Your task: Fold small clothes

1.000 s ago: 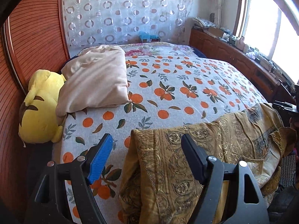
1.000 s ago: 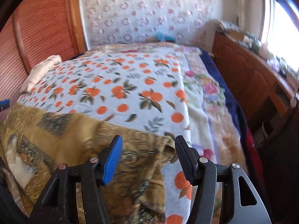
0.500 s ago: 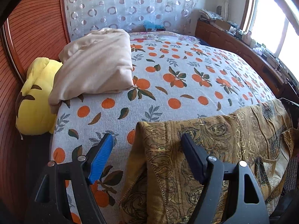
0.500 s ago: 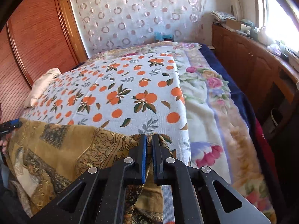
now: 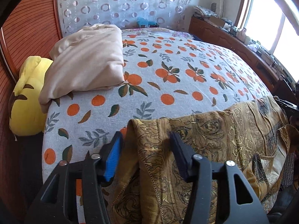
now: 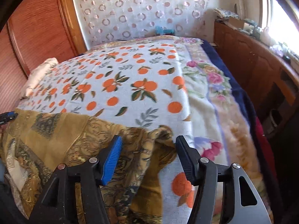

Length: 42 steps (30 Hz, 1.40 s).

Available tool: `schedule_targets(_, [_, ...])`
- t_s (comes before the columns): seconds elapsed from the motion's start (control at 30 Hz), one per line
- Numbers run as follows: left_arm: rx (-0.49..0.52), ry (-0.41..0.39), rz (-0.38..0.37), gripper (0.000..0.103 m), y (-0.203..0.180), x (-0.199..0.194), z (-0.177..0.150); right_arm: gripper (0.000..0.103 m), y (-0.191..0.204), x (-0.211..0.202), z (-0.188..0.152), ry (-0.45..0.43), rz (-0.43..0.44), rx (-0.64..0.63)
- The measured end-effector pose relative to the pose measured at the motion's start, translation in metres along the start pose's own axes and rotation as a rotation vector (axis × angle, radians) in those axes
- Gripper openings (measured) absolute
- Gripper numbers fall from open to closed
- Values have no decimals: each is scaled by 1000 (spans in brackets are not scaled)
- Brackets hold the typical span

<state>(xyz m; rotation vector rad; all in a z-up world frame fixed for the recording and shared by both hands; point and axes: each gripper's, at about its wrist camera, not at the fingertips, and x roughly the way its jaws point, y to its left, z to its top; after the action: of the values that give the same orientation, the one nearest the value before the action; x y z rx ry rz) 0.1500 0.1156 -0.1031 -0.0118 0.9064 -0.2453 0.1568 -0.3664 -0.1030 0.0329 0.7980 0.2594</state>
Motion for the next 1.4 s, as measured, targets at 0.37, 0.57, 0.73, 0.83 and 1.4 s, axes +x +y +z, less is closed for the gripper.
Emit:
schedule_targets(0.37, [30, -24, -43, 8, -11, -16, -4, 8, 5, -7, -13, -18, 46, -51])
schedule_targets(0.57, [36, -182, -101, 8, -28, -84, -10, 7, 21, -66, -14, -167, 32, -75])
schedule_targets(0.73, [58, -359, -129, 8, -46, -166, -14, 7, 37, -148, -11, -326, 34, -108])
schedule_targets(0.83, [76, -455, -134, 7, -54, -211, -10, 7, 46, -196, -3, -409, 31, -141])
schedule_targets(1.4, [126, -679, 76, 7, -26, -248, 164, 7, 72, -271, 148, -569, -152, -361])
